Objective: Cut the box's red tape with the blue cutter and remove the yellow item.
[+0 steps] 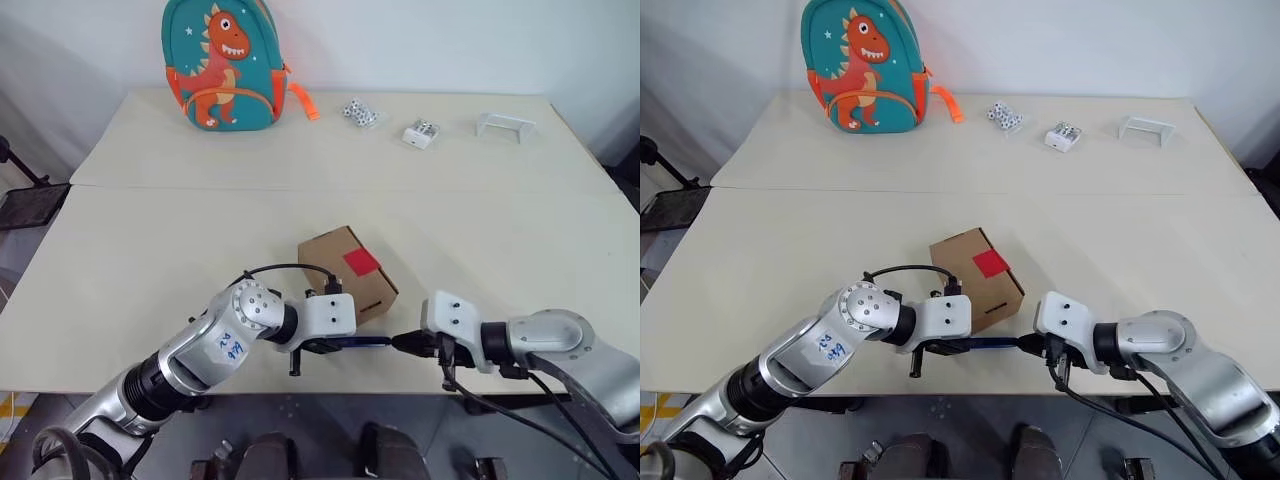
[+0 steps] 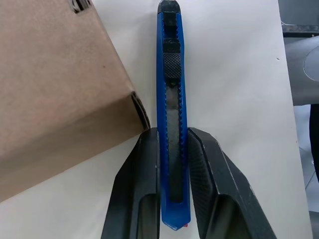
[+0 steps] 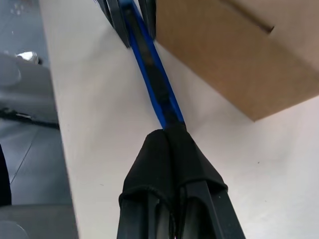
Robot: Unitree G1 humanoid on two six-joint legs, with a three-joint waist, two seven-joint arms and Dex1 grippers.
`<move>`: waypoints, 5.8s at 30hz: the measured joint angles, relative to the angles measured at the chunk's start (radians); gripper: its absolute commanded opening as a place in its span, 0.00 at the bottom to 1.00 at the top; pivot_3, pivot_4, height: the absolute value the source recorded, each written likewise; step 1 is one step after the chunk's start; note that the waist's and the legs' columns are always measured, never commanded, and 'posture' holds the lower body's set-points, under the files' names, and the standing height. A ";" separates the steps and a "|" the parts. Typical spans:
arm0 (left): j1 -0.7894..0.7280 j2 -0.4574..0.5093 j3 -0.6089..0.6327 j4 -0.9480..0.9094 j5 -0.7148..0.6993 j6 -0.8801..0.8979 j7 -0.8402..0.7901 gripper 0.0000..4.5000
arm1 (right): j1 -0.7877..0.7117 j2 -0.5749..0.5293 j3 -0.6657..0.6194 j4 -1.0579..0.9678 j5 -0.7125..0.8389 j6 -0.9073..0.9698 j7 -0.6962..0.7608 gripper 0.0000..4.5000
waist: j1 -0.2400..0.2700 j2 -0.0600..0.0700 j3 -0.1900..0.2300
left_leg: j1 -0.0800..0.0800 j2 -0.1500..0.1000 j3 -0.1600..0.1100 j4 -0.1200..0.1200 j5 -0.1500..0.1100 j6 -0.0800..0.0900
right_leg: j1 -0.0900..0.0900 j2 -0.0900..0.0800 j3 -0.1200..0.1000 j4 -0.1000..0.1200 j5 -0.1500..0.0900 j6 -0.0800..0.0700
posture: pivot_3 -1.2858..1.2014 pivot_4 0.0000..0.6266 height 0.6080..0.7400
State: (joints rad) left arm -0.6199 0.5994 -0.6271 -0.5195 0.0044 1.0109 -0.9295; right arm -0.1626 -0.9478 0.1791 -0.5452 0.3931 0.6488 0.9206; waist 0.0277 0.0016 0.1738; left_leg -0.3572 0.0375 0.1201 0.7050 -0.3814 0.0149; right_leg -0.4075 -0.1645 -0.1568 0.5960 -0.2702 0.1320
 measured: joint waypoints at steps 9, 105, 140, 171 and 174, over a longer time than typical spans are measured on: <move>-0.021 0.014 -0.010 -0.008 -0.041 0.038 -0.002 0.10 | -0.077 0.080 0.082 0.010 -0.030 0.011 0.002 0.01 | -0.001 0.000 0.000 | 0.000 0.000 0.000 0.000 0.000 0.000 | 0.000 0.000 -0.001 0.000 0.000 0.000 | 0.52 0.24 1.00; 0.088 0.251 0.102 -0.015 -0.143 -0.293 -0.128 0.10 | -0.044 0.078 -0.160 -0.056 0.337 0.280 0.133 0.01 | -0.003 -0.002 -0.002 | -0.002 0.001 -0.001 -0.002 0.000 -0.001 | -0.003 0.001 -0.001 0.000 0.000 0.000 | 0.52 0.24 1.00; -0.043 0.063 0.270 0.181 -0.052 -0.862 -0.157 0.10 | -0.586 -0.051 -0.001 0.360 1.561 0.560 -0.961 0.99 | 0.000 -0.004 0.000 | -0.018 0.001 -0.002 0.011 -0.002 0.002 | -0.008 0.000 -0.006 -0.003 0.003 0.002 | 0.52 0.24 1.00; -0.043 0.026 0.267 0.180 -0.029 -0.847 -0.148 0.10 | -0.556 -0.018 0.053 0.362 1.561 0.607 -0.998 0.64 | -0.001 -0.004 0.000 | -0.018 0.001 -0.002 0.011 -0.002 0.002 | -0.008 0.000 -0.006 -0.003 0.003 0.002 | 0.52 0.24 1.00; -0.043 0.026 0.267 0.180 -0.029 -0.844 -0.148 0.10 | -0.556 -0.009 0.053 0.363 1.561 0.602 -1.007 0.41 | -0.001 -0.004 0.000 | -0.018 0.001 -0.002 0.011 -0.002 0.002 | -0.008 0.000 -0.006 -0.003 0.003 0.002 | 0.52 0.24 1.00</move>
State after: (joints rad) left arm -0.6630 0.6252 -0.3600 -0.3396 -0.0245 0.1668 -1.0774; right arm -0.7189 -0.9572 0.2318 -0.1819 1.9538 1.2507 -0.0862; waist 0.0263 -0.0023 0.1735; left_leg -0.3752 0.0389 0.1184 0.7164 -0.3830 0.0165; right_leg -0.4151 -0.1644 -0.1630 0.5934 -0.2667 0.1342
